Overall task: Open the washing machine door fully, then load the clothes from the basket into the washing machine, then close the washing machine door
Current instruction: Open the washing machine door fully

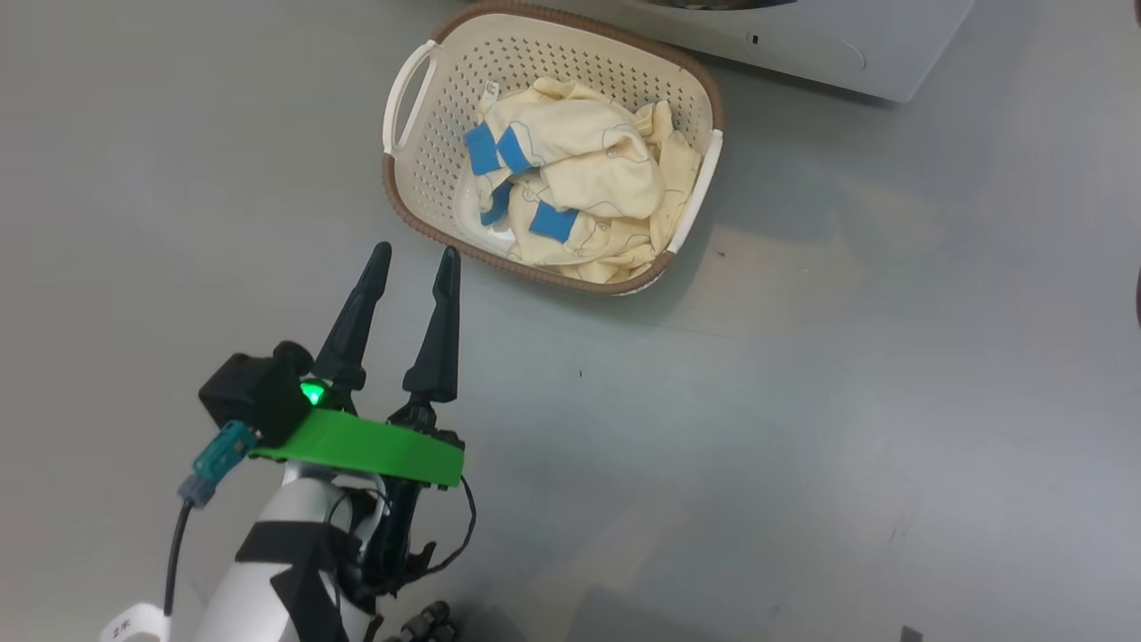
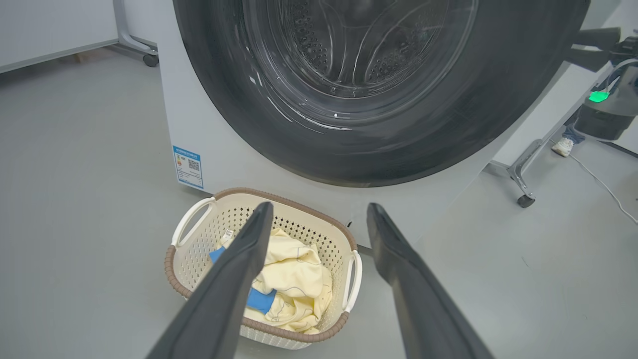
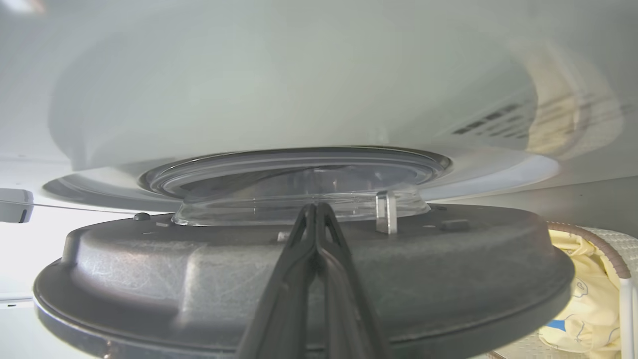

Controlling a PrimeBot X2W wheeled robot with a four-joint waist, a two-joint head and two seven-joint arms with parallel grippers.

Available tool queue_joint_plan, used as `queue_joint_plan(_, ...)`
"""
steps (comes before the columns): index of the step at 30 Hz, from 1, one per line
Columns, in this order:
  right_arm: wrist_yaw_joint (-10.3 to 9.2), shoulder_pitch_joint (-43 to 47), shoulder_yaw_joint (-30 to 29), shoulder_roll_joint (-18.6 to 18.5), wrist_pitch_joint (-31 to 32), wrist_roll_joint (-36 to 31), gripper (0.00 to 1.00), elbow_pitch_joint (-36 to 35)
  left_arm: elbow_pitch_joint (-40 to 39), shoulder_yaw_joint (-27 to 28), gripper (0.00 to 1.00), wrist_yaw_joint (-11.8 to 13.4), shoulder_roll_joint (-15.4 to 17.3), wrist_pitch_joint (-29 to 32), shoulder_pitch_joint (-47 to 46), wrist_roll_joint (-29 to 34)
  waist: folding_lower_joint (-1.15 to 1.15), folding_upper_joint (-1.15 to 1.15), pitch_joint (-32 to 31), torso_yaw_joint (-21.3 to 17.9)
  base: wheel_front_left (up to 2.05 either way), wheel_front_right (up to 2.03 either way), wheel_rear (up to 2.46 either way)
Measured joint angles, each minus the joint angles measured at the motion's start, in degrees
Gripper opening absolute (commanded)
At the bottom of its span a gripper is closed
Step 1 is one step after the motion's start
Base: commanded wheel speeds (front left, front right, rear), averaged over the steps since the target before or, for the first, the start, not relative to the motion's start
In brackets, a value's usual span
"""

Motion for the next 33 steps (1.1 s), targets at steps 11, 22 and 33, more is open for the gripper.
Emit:
queue_joint_plan(11,0.00,2.30,2.49,0.26,2.70,2.37,0.00,1.15,0.00,0.41,1.00,0.00,0.01,0.00,0.30,0.62,-0.01,0.00,-1.99,-0.80,0.00,0.00,0.00)
queue_joint_plan(22,0.00,6.20,7.76,0.33,5.32,7.09,0.00,1.09,0.02,0.55,1.00,0.00,0.01,0.00,0.93,0.63,-0.01,0.00,-3.98,-1.12,0.00,0.00,0.00)
queue_joint_plan(33,0.00,10.49,16.49,0.49,8.06,14.69,0.00,-0.63,0.32,0.76,1.00,0.00,0.02,0.00,1.84,1.23,0.00,0.00,-5.87,-1.63,0.00,0.00,0.00)
